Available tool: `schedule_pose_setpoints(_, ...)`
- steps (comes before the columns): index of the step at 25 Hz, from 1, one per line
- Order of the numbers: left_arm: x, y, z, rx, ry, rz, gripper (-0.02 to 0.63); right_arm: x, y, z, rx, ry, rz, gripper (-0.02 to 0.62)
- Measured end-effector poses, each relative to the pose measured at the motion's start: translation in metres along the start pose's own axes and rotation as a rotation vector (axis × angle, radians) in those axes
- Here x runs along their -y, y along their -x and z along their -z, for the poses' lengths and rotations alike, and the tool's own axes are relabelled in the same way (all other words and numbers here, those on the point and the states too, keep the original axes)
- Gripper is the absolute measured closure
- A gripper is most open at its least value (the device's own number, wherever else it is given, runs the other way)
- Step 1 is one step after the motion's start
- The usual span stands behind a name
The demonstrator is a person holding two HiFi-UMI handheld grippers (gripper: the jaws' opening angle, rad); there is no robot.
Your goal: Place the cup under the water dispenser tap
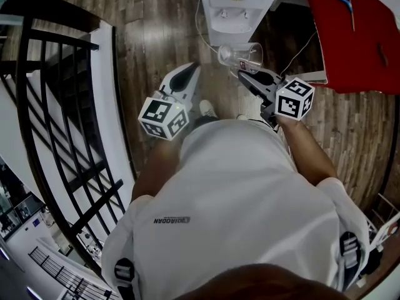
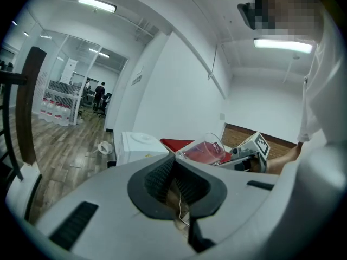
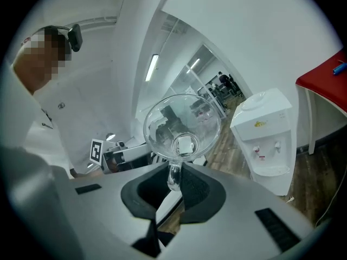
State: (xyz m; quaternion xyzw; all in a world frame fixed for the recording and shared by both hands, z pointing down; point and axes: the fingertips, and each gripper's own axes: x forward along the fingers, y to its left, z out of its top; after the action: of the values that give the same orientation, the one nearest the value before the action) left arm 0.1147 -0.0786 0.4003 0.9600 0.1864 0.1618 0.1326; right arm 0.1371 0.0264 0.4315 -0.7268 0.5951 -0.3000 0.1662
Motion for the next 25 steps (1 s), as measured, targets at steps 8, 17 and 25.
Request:
schedule_pose_setpoints(8, -0.043, -0.002, -0.007, -0.022, -0.032, 0.075, 0.611, 0.006, -0.035, -0.009, 0.043, -0.014, 0.097, 0.545)
schedule_pose_setpoints(17, -0.051, -0.021, 0.007, -0.088, -0.053, 0.158, 0.611, 0.018, -0.042, 0.0, 0.048, -0.029, 0.186, 0.545)
schedule_pose_setpoints(25, -0.064, -0.04, 0.019, -0.114, -0.046, 0.122, 0.611, 0.072, -0.047, 0.025, -0.054, -0.002, 0.265, 0.545)
